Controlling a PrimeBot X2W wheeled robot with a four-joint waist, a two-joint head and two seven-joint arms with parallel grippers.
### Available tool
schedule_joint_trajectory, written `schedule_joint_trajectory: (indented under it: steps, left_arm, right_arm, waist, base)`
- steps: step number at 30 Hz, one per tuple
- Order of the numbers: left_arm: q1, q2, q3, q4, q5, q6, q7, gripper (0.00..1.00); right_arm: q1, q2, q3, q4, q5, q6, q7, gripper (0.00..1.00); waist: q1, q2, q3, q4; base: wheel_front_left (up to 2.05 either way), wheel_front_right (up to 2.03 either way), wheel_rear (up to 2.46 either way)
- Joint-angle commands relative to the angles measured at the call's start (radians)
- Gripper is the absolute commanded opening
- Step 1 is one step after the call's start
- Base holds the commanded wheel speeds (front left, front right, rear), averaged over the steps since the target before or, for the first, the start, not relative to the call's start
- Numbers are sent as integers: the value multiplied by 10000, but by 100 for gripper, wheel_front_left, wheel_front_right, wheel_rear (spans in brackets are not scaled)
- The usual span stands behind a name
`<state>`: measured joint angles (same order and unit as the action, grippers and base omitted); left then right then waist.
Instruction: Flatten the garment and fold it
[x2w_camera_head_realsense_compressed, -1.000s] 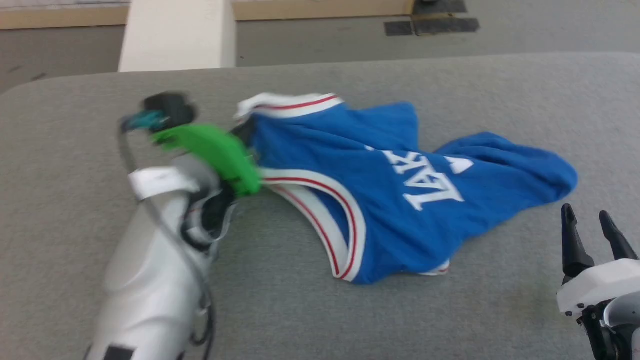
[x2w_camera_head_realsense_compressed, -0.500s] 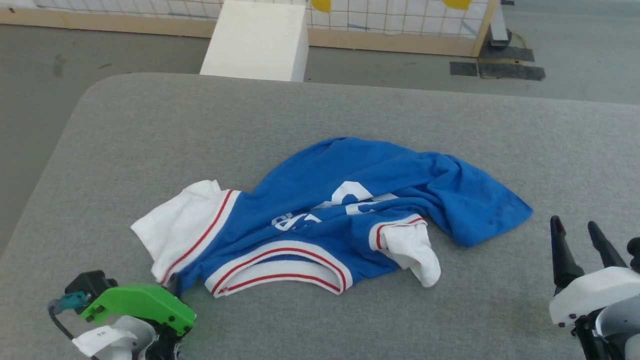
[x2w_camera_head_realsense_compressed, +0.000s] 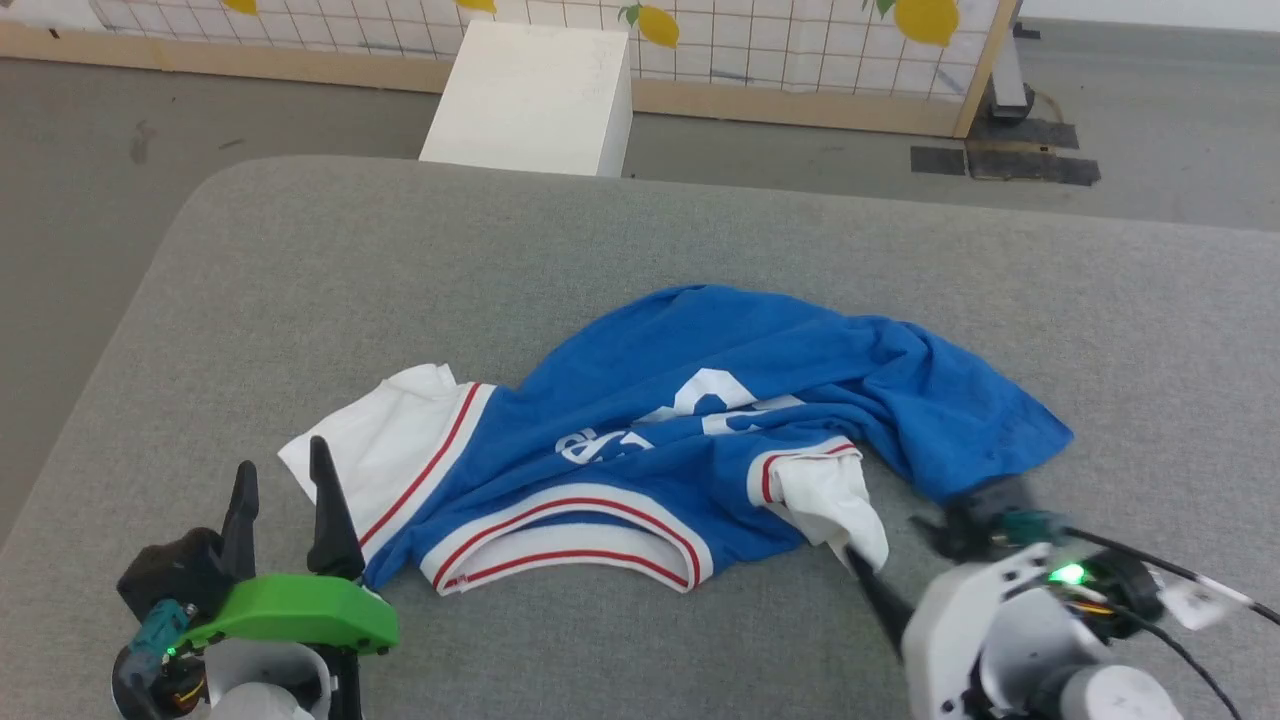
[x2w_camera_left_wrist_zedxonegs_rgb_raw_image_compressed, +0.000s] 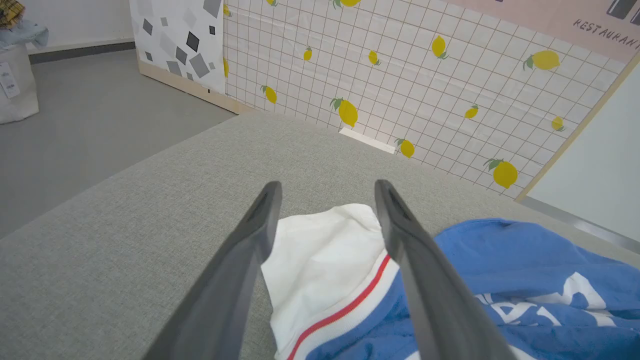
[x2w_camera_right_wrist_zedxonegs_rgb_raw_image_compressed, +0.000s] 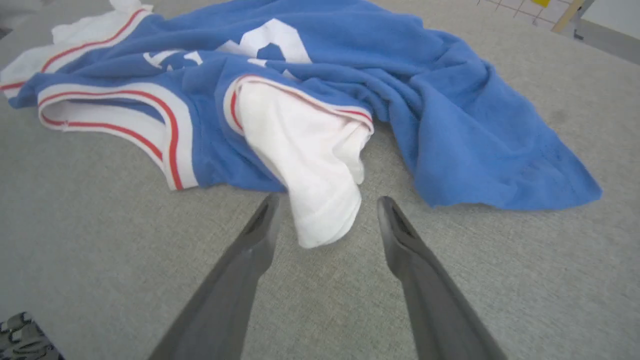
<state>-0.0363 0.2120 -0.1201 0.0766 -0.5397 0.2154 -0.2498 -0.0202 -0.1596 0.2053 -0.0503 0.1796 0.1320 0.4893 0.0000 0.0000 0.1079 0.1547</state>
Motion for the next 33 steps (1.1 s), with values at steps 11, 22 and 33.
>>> schedule_joint_trajectory:
  steps: [11,22,33]
  left_arm:
    - [52,-880,306,-150,1064,-86,-117,100]
    - [-17,-1339,1009,158,807,-91,-23,100]
    - [-1079,-348,957,691,-116,360,4544,100]
  right_arm:
    - [-1675,-365,1398,1149,-432,-13,1026,100]
    - [-1829,-581,1006,1101,491,-13,645,0]
    - [-666,-1174,-1001,-803,777,-13,1341,0]
  waist:
    - [0,0,763,329]
    - [0,0,934,277]
    - [0,0,1120,51]
  base:
    - [0,0,0]
    - [0,0,0]
    - [0,0,0]
